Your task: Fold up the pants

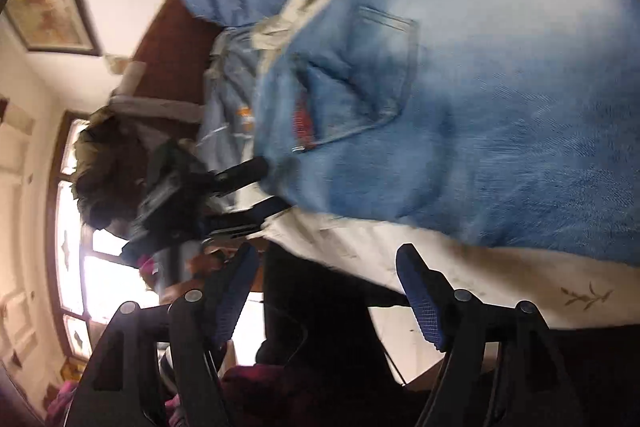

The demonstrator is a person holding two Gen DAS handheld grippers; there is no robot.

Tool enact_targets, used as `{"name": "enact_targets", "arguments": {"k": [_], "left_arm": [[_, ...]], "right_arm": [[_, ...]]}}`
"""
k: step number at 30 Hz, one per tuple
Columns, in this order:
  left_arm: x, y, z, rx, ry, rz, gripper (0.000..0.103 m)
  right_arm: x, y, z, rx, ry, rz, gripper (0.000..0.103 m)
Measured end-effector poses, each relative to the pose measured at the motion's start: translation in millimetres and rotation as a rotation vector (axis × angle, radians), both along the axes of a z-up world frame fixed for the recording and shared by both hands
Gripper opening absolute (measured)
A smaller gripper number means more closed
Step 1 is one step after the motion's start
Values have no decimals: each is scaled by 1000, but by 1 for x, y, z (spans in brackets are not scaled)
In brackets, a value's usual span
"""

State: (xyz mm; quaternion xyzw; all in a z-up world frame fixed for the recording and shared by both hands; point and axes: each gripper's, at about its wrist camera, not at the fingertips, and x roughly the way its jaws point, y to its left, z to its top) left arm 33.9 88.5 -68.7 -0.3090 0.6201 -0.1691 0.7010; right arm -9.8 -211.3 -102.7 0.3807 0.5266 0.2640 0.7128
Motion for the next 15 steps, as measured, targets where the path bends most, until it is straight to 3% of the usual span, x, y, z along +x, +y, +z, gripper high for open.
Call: {"name": "enact_targets", "arguments": {"k": [4, 5, 7, 8, 9, 10, 12, 15], "left_arm": [[6, 1, -12, -27, 36, 17, 73], [9, 2, -12, -34, 35, 18, 73], [14, 3, -9, -42, 37, 23, 73], [17, 2, -7, -49, 37, 24, 72], [19, 2, -4, -52, 39, 24, 68], [21, 3, 0, -60, 32, 27, 60], [22, 7, 8, -86, 7, 30, 54], [21, 8, 18, -96, -40, 22, 52]], "right_arm": [[10, -13, -16, 158, 10, -118, 73], [12, -14, -18, 166, 11, -140, 69], [16, -16, -23, 152, 24, -160, 46], [20, -17, -23, 141, 26, -165, 22], [22, -19, -20, 137, 11, -172, 10], [24, -22, -11, 137, -28, -179, 10], [26, -22, 8, 125, -113, -179, 9], [28, -17, 18, 80, -152, -145, 10]]}}
